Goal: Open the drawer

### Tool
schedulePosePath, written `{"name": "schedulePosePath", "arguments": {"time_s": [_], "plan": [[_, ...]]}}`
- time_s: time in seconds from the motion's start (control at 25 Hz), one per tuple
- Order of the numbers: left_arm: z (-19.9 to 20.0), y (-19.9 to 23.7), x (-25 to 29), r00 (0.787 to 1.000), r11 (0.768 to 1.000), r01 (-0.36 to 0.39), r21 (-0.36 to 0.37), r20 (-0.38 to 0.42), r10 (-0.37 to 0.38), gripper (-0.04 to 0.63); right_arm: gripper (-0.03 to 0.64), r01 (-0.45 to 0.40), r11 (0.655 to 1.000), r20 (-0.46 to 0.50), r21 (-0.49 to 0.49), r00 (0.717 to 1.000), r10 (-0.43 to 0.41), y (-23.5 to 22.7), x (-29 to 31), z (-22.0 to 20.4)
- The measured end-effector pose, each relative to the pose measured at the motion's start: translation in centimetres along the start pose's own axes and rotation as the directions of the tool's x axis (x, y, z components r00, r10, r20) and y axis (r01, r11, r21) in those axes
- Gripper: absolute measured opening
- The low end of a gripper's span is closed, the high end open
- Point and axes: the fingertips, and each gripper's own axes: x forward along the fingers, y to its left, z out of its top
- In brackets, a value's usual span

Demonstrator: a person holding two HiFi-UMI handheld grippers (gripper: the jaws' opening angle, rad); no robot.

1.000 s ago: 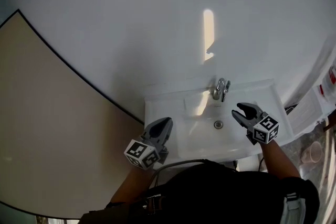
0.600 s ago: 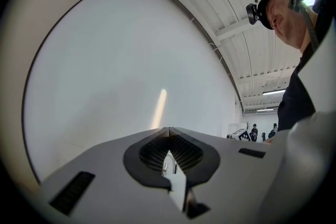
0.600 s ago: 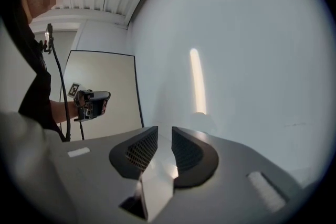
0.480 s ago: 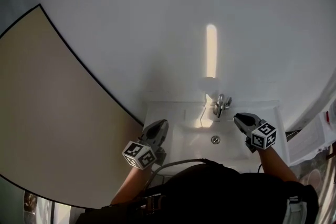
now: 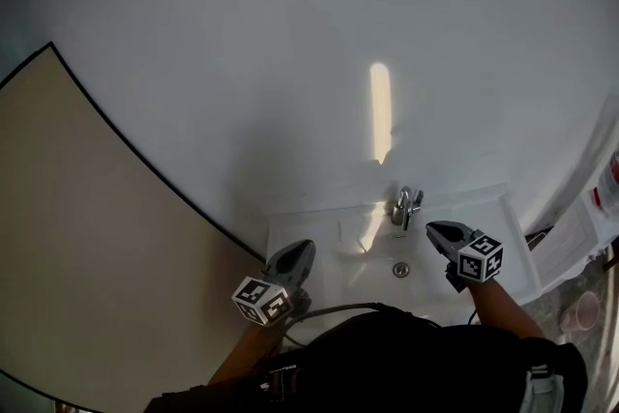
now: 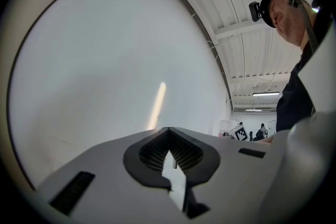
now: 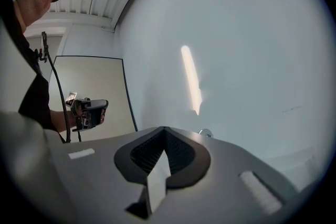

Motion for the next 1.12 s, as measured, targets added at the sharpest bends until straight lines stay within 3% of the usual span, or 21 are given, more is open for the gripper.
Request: {"name": "schedulePosePath", "arguments": {"time_s": [0.32, 1.12], "plan": [[0.0, 0.3, -0.5, 1.000, 1.000, 0.023, 0.009, 0.002, -0.023, 0.000, 0.000, 0.058, 0.997, -0.035, -0.045, 0.998, -0.059, -0.1, -0.7, -0.3], [0.1, -0.9, -1.6, 1.000, 1.000, -0.011, -0.001, -0.009, 0.011, 0.000, -0.001, 0.052, 0.995, -0.058, -0.080, 0.997, -0.057, -0.1, -1.3, -0.5]]}}
